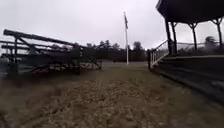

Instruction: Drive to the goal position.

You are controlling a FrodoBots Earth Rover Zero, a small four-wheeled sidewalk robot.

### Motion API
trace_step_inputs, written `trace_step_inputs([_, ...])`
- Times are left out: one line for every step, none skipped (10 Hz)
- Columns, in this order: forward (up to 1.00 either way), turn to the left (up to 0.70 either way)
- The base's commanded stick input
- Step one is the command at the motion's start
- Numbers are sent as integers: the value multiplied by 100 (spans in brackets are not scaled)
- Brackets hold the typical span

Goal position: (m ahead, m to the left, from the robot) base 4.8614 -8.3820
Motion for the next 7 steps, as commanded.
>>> trace_step_inputs([70,0])
trace_step_inputs([70,0])
trace_step_inputs([70,0])
trace_step_inputs([70,0])
trace_step_inputs([70,0])
trace_step_inputs([70,0])
trace_step_inputs([70,0])
